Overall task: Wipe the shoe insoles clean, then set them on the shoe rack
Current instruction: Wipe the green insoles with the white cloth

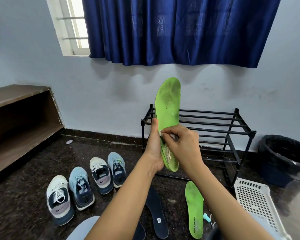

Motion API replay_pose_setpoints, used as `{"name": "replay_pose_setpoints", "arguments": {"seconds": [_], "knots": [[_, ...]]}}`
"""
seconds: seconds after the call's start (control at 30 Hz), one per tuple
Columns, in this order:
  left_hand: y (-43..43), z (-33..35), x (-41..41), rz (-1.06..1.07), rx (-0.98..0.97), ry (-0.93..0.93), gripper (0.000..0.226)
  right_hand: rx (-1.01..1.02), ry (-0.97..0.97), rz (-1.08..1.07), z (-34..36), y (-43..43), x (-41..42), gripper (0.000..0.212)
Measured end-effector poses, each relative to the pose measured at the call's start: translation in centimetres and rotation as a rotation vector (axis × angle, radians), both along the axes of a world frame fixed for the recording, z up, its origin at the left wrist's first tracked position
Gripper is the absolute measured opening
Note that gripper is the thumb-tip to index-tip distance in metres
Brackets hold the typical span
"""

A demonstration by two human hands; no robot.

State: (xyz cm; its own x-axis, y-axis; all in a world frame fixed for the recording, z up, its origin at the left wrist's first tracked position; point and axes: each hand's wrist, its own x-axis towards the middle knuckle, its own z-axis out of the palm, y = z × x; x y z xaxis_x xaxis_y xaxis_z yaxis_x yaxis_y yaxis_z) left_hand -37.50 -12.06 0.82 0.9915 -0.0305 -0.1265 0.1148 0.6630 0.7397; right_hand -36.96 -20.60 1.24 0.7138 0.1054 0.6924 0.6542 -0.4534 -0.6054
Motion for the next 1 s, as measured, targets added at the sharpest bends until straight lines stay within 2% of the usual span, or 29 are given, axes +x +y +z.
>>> {"name": "replay_pose_setpoints", "arguments": {"seconds": [0.2,0.4,0.5,0.57,0.73,1.0], "knots": [[0.0,-0.2,-0.4,-0.023,-0.015,0.014,0.064,0.012,-0.024,0.007,0.1,0.4,0.4,0.010],[2.2,0.5,0.4,0.038,0.051,0.050,0.081,-0.061,0.055,0.158,-1.2,0.5,-1.2,0.009],[2.1,0.4,0.3,0.045,0.054,0.023,0.080,-0.040,-0.019,0.115,-1.0,0.9,-1.1,0.009],[1.3,0.0,-0.2,0.033,0.042,-0.005,0.072,-0.007,-0.057,0.057,-0.5,0.9,-0.5,0.009],[-1.0,-0.5,-1.0,-0.030,0.012,-0.018,0.060,0.078,-0.045,-0.045,0.3,0.3,1.0,0.008],[2.0,0.1,-0.1,0.050,0.043,0.037,0.081,0.007,-0.002,0.114,-1.4,1.3,-0.7,0.010]]}}
